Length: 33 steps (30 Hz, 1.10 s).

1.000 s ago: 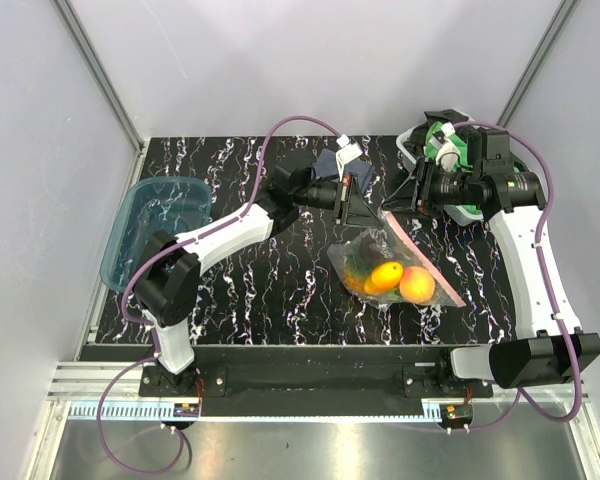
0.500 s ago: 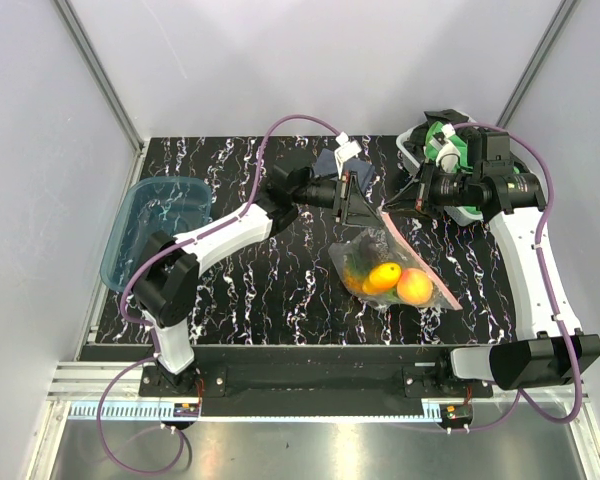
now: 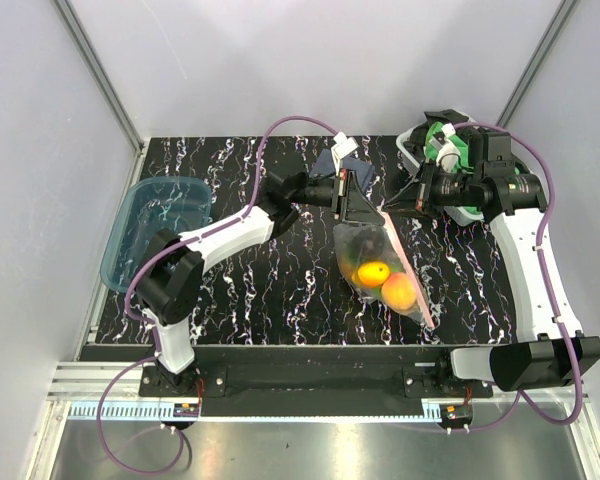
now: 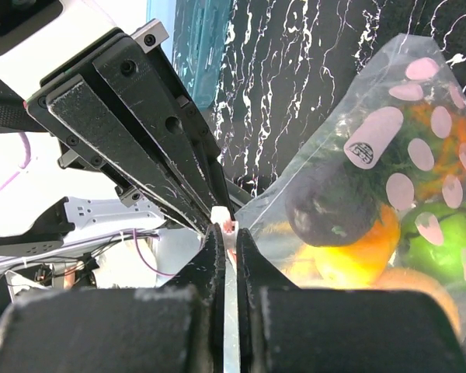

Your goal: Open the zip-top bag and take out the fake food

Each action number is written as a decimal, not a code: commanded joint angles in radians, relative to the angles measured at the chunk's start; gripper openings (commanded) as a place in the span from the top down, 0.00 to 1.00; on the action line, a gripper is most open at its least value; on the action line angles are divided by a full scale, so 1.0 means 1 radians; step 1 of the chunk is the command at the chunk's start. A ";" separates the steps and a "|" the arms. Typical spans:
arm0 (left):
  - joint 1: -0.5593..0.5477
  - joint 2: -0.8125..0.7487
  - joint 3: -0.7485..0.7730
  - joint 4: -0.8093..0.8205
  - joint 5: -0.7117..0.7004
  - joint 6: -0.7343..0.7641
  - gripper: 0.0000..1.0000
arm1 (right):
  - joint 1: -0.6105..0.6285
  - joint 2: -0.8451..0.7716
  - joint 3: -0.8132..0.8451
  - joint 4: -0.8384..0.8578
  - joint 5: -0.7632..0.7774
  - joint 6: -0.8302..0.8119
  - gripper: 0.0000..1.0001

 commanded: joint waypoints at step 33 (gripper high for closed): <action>0.141 -0.045 0.059 -0.142 -0.295 -0.012 1.00 | 0.007 -0.270 -0.293 -0.045 0.133 0.026 1.00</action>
